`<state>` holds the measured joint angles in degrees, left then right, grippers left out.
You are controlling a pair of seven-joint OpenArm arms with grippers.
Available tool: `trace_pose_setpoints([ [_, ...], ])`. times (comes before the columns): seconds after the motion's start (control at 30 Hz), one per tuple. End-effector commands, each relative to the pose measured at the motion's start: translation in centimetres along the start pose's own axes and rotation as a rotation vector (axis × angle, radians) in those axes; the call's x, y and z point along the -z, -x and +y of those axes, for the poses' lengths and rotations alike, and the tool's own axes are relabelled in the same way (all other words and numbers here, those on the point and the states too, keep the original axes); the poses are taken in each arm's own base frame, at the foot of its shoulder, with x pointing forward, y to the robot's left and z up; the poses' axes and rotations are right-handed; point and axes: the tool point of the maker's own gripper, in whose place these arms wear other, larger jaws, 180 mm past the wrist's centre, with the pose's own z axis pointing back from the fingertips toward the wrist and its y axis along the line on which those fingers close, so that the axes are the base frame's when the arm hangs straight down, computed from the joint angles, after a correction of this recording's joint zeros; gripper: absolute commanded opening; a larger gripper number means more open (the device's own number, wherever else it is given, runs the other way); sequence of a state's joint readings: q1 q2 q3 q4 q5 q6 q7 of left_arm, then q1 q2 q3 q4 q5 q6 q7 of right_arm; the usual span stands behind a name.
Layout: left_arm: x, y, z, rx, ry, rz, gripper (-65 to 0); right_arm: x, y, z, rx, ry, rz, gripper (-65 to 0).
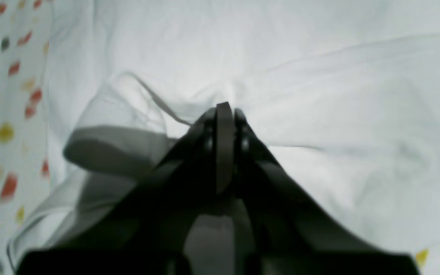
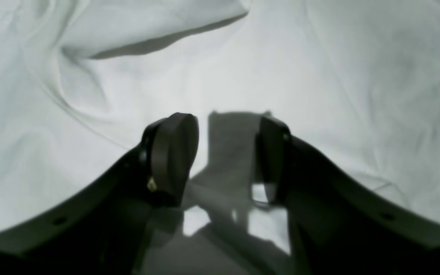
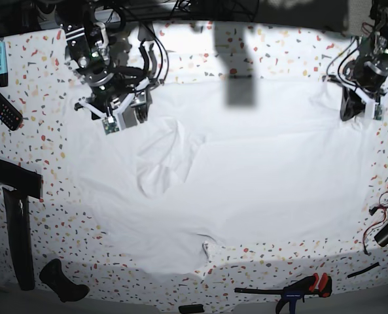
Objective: Fold the T-shirt properly
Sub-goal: 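Pull both grippers back toward the collar, dragging the shirt along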
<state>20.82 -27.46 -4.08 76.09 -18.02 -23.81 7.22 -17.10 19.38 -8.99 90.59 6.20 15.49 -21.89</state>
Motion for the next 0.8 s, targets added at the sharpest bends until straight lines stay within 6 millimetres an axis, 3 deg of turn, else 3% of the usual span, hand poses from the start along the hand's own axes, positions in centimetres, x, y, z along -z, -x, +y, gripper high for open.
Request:
trace_pose_setpoints([
  [0.0,-2.5,8.6,0.2,0.047,-0.020,0.361,-65.0,-0.5,3.5,0.1,-0.020,-0.003,0.140,-34.8],
  [0.2,-5.0,9.5,0.4,0.044,-0.039,0.368,-65.0,-1.7,6.9,1.6,-0.007,-0.029,0.209,-34.9],
  [0.5,-5.5,9.0,-1.4,0.054,-0.010,0.365,-65.0,-5.7,12.1,5.2,0.012,-0.093,0.337,-34.9],
  [0.67,-6.3,9.8,-1.9,0.057,0.002,0.396,-65.0,-8.6,11.9,7.4,0.009,-0.132,0.322,-34.9],
  [0.77,-6.8,10.6,-2.1,0.055,0.006,0.413,-65.0,-9.2,11.5,7.5,0.004,-0.132,0.322,-34.9],
])
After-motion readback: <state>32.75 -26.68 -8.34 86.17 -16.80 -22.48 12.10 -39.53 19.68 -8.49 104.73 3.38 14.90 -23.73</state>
